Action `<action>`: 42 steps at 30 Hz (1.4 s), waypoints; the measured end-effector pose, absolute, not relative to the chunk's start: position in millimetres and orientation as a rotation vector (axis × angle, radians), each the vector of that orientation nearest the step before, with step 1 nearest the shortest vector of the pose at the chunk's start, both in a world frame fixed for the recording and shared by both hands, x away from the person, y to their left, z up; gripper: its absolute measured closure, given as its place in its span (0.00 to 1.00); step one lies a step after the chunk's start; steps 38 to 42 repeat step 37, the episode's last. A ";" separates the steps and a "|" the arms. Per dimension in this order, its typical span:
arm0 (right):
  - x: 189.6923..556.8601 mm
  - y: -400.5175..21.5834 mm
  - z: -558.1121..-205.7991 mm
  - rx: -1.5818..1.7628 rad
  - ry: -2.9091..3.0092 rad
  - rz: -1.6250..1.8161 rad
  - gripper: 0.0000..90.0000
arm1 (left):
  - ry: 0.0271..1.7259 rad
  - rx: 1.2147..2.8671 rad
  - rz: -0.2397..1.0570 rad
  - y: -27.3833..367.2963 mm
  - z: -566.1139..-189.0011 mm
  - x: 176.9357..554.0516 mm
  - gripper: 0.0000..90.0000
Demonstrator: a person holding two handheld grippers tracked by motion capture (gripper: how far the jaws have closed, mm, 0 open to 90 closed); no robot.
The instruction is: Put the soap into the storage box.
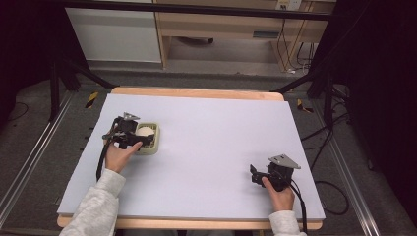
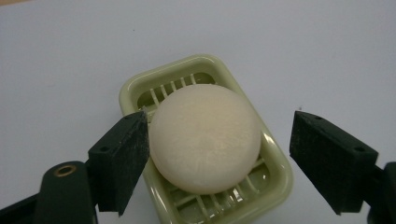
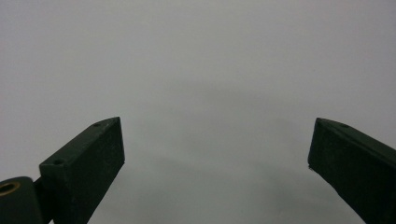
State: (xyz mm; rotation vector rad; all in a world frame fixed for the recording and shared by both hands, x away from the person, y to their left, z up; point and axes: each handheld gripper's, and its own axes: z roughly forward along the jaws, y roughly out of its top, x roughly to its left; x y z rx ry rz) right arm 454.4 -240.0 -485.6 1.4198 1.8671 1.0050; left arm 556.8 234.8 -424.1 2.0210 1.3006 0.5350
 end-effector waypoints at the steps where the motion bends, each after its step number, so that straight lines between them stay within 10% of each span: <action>1: 454.2 -240.0 -485.6 1.422 1.865 1.006 0.05 | 1.291 2.022 0.530 235.2 -422.5 553.7 0.22; 42: 449.7 -256.7 -482.4 1.456 1.851 0.982 0.05 | 1.280 1.916 0.561 288.6 -455.4 451.7 0.24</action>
